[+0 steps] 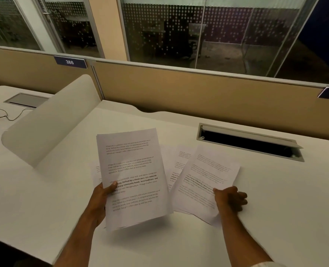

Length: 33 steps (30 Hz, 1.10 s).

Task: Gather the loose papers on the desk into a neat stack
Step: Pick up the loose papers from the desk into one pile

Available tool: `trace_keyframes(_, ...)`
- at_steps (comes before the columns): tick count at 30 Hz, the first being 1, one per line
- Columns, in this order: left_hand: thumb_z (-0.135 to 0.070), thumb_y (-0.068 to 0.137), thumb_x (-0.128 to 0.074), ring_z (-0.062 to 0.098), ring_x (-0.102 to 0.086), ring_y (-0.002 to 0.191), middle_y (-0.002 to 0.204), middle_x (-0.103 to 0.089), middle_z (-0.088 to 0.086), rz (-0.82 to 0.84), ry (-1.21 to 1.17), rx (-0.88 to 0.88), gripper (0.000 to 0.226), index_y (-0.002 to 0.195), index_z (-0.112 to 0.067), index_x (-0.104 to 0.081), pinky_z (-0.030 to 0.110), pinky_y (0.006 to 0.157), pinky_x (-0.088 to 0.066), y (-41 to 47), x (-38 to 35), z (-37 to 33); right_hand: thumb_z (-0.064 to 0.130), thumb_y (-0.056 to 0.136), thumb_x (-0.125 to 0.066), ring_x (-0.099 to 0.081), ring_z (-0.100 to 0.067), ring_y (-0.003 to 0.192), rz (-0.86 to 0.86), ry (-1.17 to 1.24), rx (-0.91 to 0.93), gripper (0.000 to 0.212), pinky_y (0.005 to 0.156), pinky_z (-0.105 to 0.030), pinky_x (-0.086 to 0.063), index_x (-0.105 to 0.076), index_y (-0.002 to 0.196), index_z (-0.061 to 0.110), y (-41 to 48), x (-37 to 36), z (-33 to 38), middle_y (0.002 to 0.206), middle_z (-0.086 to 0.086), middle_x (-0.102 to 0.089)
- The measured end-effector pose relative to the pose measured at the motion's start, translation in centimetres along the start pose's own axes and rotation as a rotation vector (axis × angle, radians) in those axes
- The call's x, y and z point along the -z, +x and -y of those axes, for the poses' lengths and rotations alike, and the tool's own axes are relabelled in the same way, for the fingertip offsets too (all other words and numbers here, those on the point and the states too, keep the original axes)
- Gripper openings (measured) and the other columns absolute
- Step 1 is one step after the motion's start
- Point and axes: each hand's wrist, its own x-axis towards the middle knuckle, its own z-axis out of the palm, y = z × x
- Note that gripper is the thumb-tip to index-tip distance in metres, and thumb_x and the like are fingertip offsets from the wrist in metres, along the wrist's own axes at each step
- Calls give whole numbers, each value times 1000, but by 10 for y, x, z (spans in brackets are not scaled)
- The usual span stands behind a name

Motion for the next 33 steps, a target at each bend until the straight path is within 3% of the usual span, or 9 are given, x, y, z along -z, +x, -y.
trace_keyframes(7, -14, 96, -59, 40, -77, 92, 112, -78, 21, 10, -5, 4, 29, 125, -10, -64, 50, 70, -65, 9, 5, -3, 6, 79, -74, -50, -46, 121, -5, 280, -47, 65, 104, -57, -38, -36, 133, 9, 2, 3, 6, 129, -29, -56)
trace_keyframes(9, -13, 97, -59, 41, -77, 93, 114, -77, 22, 18, -8, 7, 30, 126, -8, -63, 49, 69, -65, 11, 3, -5, 4, 83, -69, -56, -48, 116, -23, 329, -8, 57, 102, -53, -45, -43, 134, 6, 3, 9, 7, 125, -29, -62)
trace_keyframes(12, -12, 97, -59, 41, -76, 92, 114, -77, 22, 15, 5, 1, 30, 126, -8, -63, 51, 71, -65, 12, 1, -8, 9, 89, -68, -67, -40, 101, 21, 397, 201, 29, 94, -49, -55, -65, 117, 0, 3, 29, 19, 119, -23, -70)
trace_keyframes(15, -12, 98, -58, 45, -74, 98, 116, -75, 24, 15, 0, -1, 31, 128, -6, -62, 53, 75, -64, 14, 1, -12, 7, 91, -69, -65, -27, 95, 168, 620, 352, 31, 92, -37, -50, -66, 121, 1, -1, 63, 36, 118, -20, -71)
trace_keyframes(18, -12, 98, -59, 49, -70, 105, 119, -74, 25, 13, 1, -12, 34, 131, -4, -61, 58, 84, -61, 15, 2, -17, 9, 86, -75, -74, -28, 91, 396, 835, 423, 26, 89, -40, -55, -72, 111, 12, -5, 102, 51, 107, -10, -77)
trace_keyframes(21, -13, 98, -59, 47, -71, 105, 118, -75, 24, 17, 0, -14, 34, 132, -5, -61, 59, 87, -59, 15, 1, -19, 26, 81, -79, -77, -30, 93, 610, 817, 513, 38, 76, -42, -62, -71, 118, 19, -12, 125, 63, 106, -7, -79)
trace_keyframes(23, -13, 98, -59, 45, -73, 103, 117, -75, 22, 26, -9, -13, 33, 130, -5, -62, 54, 83, -62, 14, -1, -21, 32, 78, -80, -76, -34, 97, 724, 783, 543, 46, 76, -46, -62, -69, 120, 19, -18, 125, 71, 110, -10, -78)
trace_keyframes(28, -14, 96, -61, 46, -72, 105, 118, -74, 24, 71, -22, -4, 38, 132, -2, -61, 56, 88, -60, 13, -4, -24, 20, 78, -81, -75, -35, 101, 912, 770, 542, 46, 76, -39, -62, -70, 121, 9, -41, 88, 85, 115, -16, -76)
trace_keyframes(33, -18, 91, -70, 53, -68, 108, 120, -72, 28, 117, 2, 6, 47, 133, -3, -59, 66, 91, -55, 9, -14, -25, 21, 85, -78, -76, -32, 100, 963, 703, 481, 42, 85, -45, -61, -68, 124, 9, -79, 34, 92, 111, -13, -78)
